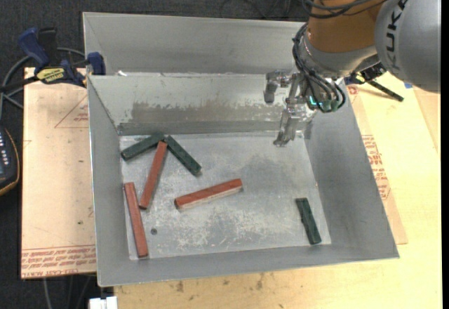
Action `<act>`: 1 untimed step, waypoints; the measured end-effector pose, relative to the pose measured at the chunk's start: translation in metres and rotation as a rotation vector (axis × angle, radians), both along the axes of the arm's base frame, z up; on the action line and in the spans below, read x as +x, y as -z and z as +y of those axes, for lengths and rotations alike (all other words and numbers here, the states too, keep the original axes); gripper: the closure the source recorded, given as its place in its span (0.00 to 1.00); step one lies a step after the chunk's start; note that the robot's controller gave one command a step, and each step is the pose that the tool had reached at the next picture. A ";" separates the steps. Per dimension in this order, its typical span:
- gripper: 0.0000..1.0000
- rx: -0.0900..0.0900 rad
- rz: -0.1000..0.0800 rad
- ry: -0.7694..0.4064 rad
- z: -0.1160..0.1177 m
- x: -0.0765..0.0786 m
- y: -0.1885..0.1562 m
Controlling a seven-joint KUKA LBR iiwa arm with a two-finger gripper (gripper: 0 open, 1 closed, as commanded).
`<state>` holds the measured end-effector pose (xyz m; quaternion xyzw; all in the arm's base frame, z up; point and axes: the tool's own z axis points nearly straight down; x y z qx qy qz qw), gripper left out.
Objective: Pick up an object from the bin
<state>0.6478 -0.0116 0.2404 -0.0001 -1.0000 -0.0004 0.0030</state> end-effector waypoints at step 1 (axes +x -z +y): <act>0.00 0.003 0.002 -0.158 0.079 -0.053 0.138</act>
Offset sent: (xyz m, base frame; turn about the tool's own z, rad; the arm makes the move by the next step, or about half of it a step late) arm -0.0499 0.0754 -0.1330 -0.1531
